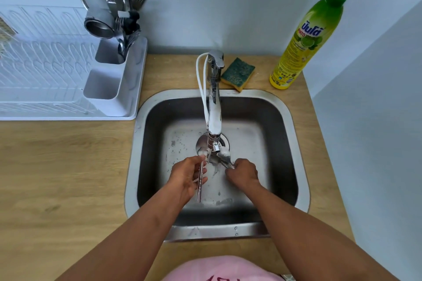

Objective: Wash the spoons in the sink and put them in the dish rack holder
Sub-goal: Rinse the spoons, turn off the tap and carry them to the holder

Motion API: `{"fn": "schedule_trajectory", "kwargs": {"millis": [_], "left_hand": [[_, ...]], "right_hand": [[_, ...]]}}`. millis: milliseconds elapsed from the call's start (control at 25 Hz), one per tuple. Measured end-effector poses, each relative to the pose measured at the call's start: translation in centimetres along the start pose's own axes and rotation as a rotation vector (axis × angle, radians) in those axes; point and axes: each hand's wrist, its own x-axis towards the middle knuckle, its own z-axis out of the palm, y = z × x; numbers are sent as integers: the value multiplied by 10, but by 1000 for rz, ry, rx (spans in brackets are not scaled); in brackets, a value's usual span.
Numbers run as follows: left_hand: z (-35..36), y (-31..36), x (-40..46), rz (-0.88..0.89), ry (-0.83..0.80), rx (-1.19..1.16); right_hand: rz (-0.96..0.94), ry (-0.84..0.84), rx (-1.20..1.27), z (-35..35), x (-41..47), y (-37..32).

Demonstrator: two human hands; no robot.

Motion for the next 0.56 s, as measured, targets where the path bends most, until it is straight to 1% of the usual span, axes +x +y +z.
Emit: {"fn": "schedule_trajectory", "kwargs": {"millis": [80,160,240,320,440,560], "left_hand": [[0,-3,-2,-7,29,1],[4,-7,-9,-19,-16,-53],[10,-9,-16,-8,-98,-133],[13,-10,-19,32,-142,-184],[11,-9,-25,70,-198,-168],[10,-11,-25,93,-162,-109]], "right_hand": [[-74,-28,257,-3,-17,-13],[-149,-35,477,0,-41,-30],[-237,-60,550,4,-61,-42],[-316,-58,522,2,-72,-46],[-439,44,347,-4,-72,-38],[-551,110,191,-2,-75,-27]]}}
